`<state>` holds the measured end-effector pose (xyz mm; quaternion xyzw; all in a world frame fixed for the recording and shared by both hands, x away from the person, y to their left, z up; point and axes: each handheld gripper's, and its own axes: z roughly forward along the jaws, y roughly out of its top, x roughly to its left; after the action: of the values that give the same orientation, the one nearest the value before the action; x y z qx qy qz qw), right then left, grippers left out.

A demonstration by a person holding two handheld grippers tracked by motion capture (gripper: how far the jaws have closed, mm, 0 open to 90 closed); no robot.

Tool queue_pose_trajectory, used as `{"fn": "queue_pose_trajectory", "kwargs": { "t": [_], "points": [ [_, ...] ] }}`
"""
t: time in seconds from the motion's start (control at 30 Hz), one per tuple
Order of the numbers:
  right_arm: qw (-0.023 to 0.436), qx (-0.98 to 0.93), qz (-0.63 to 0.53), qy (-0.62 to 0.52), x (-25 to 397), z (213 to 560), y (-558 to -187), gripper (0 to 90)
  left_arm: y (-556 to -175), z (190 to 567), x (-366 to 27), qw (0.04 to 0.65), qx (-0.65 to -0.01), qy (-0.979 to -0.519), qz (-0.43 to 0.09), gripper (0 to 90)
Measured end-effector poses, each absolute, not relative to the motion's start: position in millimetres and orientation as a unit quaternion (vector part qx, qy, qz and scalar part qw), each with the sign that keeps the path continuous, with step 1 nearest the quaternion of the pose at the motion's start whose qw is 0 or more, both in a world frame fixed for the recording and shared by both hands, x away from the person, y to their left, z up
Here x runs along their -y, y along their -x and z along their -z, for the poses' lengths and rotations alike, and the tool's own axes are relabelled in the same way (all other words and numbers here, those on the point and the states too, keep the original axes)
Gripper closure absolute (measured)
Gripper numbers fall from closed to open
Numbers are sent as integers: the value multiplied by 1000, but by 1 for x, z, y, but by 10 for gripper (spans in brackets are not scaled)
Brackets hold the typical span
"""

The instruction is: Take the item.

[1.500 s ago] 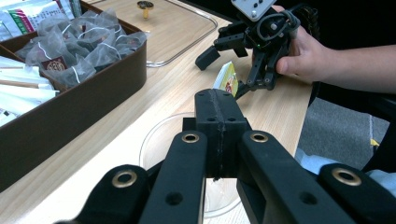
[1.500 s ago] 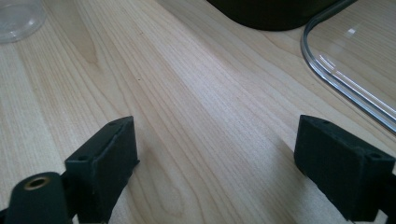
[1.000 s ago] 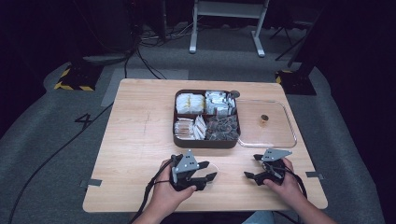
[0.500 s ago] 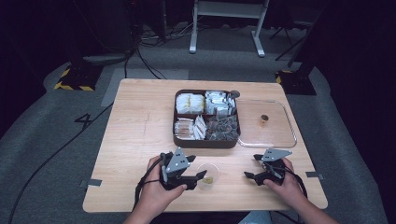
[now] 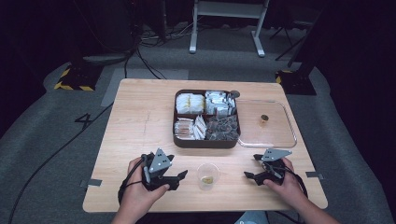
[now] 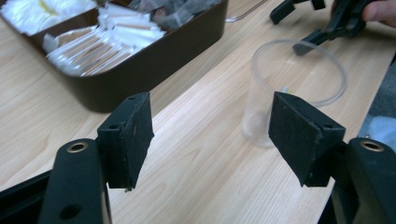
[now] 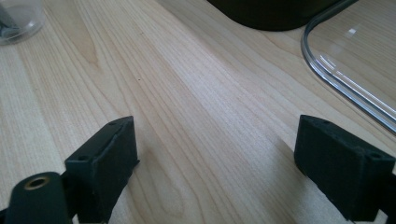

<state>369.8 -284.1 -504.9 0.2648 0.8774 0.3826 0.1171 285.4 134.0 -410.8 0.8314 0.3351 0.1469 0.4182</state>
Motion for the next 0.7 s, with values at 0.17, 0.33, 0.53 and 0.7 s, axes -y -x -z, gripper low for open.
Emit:
{"fn": "queue_pose_trajectory", "kwargs": {
  "t": [0.17, 0.33, 0.53, 0.7],
  "points": [
    [117, -877, -383, -265, 284, 505, -370, 134, -289, 420, -149, 402, -353, -833, -142, 298],
    [117, -877, -383, -265, 284, 505, -370, 133, -297, 434, -168, 386, -375, -830, -145, 298],
    [117, -877, -383, -264, 284, 505, -370, 134, -306, 453, -186, 362, -402, -828, -147, 300],
    [117, -877, -383, -264, 284, 505, -370, 134, -313, 465, -198, 341, -417, -829, -150, 294]
  ]
}}
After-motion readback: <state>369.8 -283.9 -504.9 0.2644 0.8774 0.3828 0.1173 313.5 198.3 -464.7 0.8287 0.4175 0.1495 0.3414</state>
